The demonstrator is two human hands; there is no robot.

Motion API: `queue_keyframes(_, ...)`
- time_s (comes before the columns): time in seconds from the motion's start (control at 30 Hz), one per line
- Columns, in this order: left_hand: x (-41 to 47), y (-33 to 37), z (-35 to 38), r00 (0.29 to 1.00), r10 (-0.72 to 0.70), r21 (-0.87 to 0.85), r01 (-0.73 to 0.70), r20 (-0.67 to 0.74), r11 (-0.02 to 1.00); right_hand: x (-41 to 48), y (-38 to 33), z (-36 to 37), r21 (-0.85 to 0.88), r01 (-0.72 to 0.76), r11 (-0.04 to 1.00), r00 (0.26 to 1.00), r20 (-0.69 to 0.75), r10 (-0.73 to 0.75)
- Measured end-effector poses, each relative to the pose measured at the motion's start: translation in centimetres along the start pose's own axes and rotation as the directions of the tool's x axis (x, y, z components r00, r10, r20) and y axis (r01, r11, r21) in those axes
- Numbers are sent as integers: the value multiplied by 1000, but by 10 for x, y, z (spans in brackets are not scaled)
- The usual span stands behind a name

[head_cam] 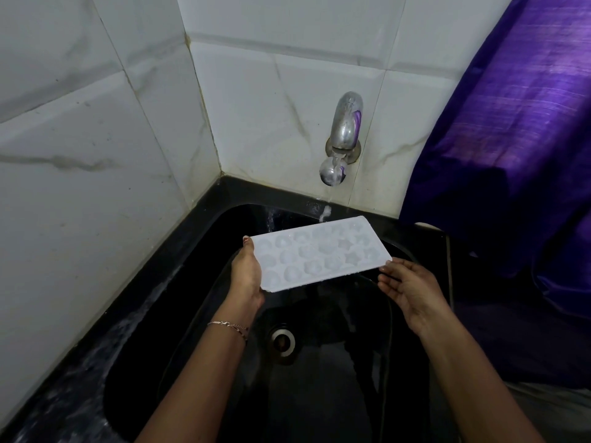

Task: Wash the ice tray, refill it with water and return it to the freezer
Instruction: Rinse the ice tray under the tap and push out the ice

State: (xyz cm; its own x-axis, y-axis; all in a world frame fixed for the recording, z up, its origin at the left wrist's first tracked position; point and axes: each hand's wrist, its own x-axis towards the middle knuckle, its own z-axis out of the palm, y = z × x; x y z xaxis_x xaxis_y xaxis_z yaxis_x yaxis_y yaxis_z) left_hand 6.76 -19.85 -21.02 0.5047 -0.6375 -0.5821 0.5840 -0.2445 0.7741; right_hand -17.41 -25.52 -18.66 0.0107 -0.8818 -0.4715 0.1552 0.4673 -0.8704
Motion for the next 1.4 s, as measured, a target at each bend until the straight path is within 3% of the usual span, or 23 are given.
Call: queue_keyframes(1.4,7,3,75,981,-38,147,9,190,989,-5,-22,-42,147,3,989,984,-178,24)
